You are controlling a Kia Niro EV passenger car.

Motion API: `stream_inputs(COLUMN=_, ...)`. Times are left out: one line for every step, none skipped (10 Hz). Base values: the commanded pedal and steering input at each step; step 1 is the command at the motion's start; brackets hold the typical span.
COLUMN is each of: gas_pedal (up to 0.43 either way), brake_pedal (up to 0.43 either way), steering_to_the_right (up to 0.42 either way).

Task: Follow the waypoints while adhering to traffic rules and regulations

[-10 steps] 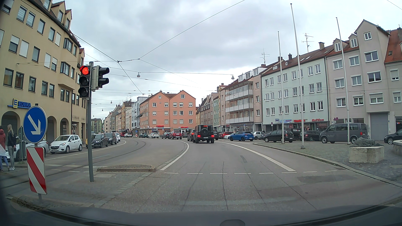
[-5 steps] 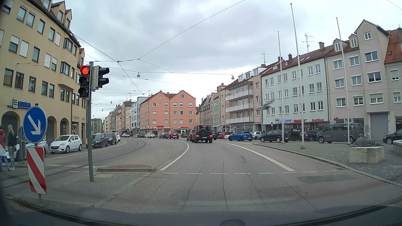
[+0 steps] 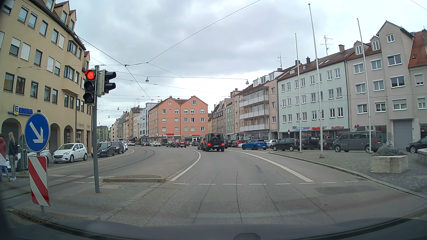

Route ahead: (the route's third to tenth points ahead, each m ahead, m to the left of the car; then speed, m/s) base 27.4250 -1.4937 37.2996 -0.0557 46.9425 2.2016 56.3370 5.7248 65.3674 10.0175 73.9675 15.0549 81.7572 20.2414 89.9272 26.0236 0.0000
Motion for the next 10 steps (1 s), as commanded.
stream_inputs(gas_pedal=0.0, brake_pedal=0.207, steering_to_the_right=0.02)
stream_inputs(gas_pedal=0.0, brake_pedal=0.207, steering_to_the_right=0.02)
stream_inputs(gas_pedal=0.0, brake_pedal=0.207, steering_to_the_right=0.02)
stream_inputs(gas_pedal=0.0, brake_pedal=0.207, steering_to_the_right=0.02)
stream_inputs(gas_pedal=0.0, brake_pedal=0.207, steering_to_the_right=0.02)
stream_inputs(gas_pedal=0.0, brake_pedal=0.207, steering_to_the_right=0.02)
stream_inputs(gas_pedal=0.0, brake_pedal=0.207, steering_to_the_right=0.02)
stream_inputs(gas_pedal=0.0, brake_pedal=0.207, steering_to_the_right=0.02)
stream_inputs(gas_pedal=0.0, brake_pedal=0.207, steering_to_the_right=0.02)
stream_inputs(gas_pedal=0.0, brake_pedal=0.207, steering_to_the_right=0.02)
